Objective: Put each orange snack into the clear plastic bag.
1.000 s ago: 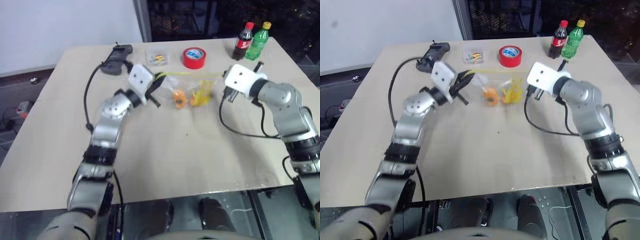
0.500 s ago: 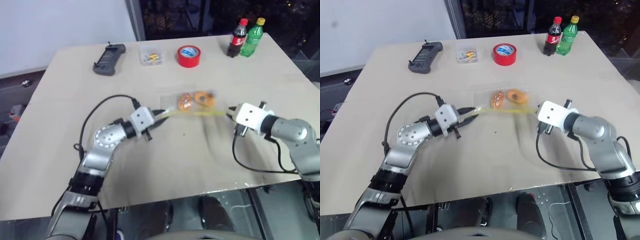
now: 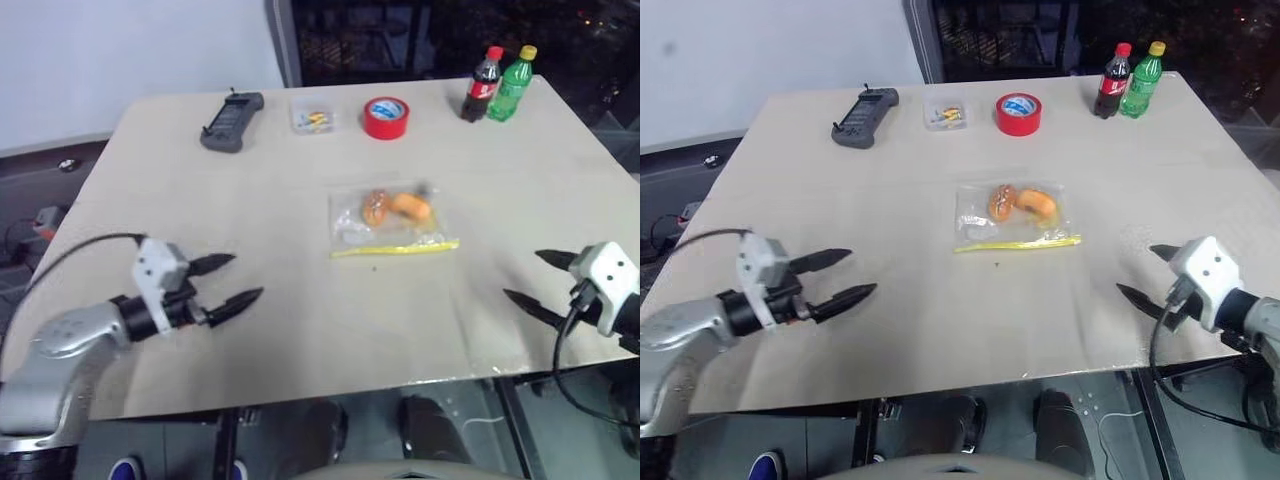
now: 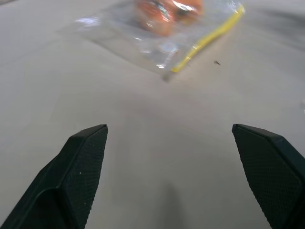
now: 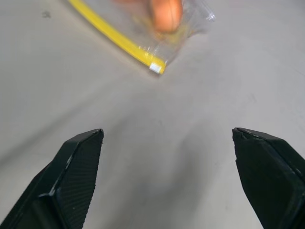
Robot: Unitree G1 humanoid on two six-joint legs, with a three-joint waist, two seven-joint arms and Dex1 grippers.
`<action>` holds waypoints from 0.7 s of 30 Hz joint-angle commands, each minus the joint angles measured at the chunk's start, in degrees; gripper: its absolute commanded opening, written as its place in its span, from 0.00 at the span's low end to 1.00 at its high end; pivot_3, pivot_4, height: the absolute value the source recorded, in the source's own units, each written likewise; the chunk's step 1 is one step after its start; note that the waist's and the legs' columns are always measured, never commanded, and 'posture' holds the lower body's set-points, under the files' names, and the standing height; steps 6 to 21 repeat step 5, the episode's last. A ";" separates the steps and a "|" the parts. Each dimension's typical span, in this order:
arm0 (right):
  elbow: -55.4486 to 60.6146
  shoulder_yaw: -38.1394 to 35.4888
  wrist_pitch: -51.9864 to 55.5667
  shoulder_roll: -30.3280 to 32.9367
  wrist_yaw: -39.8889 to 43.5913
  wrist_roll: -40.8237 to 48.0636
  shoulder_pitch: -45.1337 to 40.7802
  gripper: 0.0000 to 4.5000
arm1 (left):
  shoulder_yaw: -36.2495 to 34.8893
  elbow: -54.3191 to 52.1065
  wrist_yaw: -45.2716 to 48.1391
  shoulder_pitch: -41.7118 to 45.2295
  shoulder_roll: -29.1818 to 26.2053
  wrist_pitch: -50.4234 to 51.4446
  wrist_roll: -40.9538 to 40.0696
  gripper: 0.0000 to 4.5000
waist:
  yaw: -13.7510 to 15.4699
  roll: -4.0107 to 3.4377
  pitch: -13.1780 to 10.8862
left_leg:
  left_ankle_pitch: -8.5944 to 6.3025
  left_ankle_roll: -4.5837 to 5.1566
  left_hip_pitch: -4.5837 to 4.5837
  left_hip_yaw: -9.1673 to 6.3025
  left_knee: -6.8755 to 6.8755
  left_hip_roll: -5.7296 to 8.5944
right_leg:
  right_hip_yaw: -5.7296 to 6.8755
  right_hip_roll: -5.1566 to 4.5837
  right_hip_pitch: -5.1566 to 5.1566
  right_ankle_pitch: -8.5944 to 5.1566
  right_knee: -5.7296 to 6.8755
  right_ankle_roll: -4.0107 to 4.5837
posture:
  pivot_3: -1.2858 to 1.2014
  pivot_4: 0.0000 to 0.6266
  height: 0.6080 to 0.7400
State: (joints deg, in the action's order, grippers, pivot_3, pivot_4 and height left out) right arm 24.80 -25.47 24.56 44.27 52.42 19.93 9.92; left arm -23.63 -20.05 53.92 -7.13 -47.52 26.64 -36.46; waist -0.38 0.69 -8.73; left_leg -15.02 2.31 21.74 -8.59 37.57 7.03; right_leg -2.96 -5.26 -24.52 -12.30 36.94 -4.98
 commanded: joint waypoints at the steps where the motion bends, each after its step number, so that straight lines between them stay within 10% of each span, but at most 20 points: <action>1: 1.70 -4.36 -0.54 0.57 1.28 4.05 0.39 0.99 | -3.01 -2.65 0.83 0.66 -1.56 1.74 -2.93 1.00 | 0.12 -0.02 0.01 | 0.00 0.00 0.00 0.00 0.00 0.00 | 0.00 0.00 0.01 0.00 -0.02 0.00 | 0.52 0.24 1.00; 21: 1.46 -4.27 -0.61 0.85 0.58 4.78 0.32 0.99 | -1.72 -3.02 0.27 2.29 -1.39 1.96 -2.90 1.00 | 0.12 -0.01 0.00 | -0.01 0.01 -0.04 0.09 0.00 -0.02 | -0.05 0.00 0.06 0.00 -0.10 0.00 | 0.52 0.24 1.00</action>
